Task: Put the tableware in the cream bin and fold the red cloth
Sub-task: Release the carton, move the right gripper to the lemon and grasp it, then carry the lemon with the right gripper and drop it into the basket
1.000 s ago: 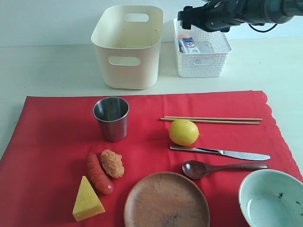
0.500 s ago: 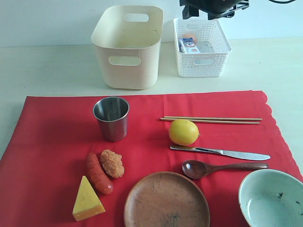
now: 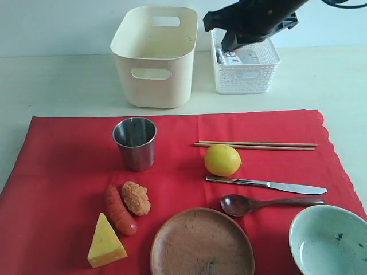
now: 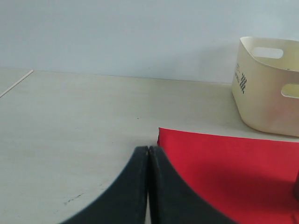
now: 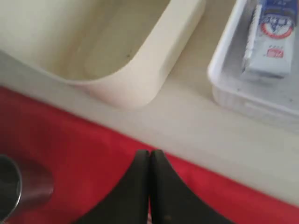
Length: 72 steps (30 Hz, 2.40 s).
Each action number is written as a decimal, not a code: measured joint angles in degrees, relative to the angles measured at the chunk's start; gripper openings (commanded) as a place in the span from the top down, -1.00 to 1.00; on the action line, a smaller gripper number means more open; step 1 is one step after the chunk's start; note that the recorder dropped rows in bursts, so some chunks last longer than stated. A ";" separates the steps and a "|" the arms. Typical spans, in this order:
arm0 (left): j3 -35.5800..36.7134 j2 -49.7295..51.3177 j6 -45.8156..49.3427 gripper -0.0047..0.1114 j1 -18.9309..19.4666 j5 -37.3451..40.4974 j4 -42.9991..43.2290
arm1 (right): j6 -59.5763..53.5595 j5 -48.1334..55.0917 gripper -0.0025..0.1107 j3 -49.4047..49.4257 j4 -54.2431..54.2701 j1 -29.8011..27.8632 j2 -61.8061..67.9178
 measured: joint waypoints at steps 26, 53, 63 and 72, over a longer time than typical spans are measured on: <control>0.00 0.00 0.00 0.88 0.00 0.00 0.00 | 15.46 -7.96 -0.48 29.12 -20.91 20.70 -9.36; 0.00 0.00 0.00 0.88 0.00 0.00 0.00 | 21.78 -22.93 0.96 29.22 -28.55 16.89 4.72; 0.00 0.00 0.00 0.88 0.00 0.00 0.00 | 21.78 -21.40 0.96 29.22 -25.12 16.89 2.06; 0.00 0.00 0.00 0.88 0.00 0.00 0.00 | 21.78 -21.04 0.96 29.22 -23.10 16.89 -5.97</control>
